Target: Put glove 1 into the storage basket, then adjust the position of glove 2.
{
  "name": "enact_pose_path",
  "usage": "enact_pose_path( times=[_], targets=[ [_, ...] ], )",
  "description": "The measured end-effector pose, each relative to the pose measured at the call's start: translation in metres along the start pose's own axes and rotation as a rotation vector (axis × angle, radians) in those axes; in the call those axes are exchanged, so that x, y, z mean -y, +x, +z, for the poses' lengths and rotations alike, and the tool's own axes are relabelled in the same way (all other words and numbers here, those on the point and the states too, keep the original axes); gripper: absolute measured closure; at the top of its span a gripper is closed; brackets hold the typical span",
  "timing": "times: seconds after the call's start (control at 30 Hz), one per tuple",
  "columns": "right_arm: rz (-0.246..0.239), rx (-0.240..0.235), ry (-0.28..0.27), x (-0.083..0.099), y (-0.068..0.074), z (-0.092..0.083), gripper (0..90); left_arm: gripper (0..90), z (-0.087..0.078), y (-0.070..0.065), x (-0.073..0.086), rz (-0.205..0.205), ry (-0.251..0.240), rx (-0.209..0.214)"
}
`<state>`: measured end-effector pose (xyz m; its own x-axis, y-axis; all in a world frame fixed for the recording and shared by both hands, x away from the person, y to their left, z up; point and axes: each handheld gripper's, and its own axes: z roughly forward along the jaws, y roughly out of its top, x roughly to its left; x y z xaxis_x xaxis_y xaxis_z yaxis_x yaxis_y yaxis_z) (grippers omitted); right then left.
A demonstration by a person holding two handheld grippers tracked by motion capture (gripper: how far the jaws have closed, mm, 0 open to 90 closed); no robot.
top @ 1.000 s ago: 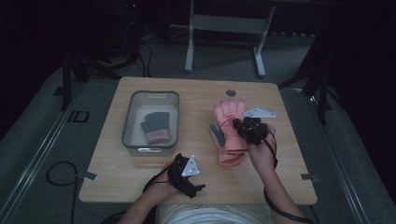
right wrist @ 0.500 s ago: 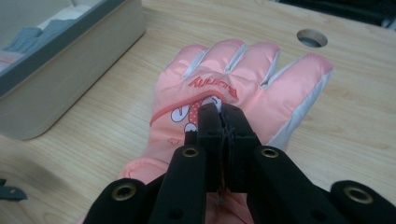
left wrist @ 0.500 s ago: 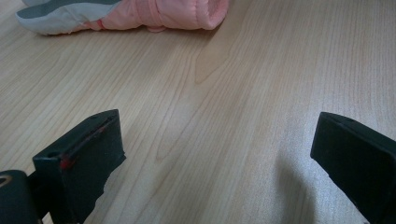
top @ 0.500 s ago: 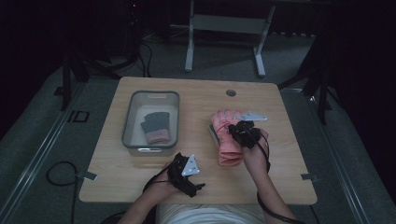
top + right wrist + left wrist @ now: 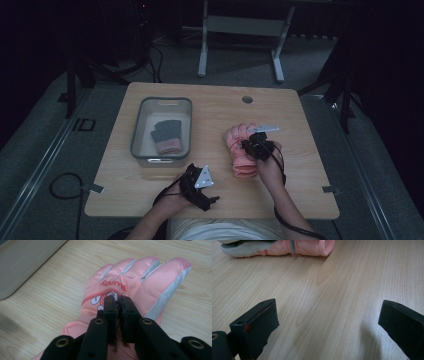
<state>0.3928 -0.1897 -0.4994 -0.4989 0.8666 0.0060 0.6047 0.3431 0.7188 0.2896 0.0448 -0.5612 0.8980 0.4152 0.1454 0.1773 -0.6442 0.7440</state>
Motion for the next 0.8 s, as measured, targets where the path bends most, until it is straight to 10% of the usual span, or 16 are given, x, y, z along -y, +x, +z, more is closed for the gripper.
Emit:
enact_pose_path(
  times=[0.5,0.8],
  targets=[
    [-0.019,-0.043,-0.076,-0.014,-0.009,-0.030,48.5,2.0,-0.002,0.002,-0.001,-0.029,-0.032,-0.004],
    [-0.019,-0.161,-0.146,-0.018,-0.021,-0.046,19.0,2.9,-0.009,0.004,-0.010,-0.065,-0.073,-0.045]
  ],
)
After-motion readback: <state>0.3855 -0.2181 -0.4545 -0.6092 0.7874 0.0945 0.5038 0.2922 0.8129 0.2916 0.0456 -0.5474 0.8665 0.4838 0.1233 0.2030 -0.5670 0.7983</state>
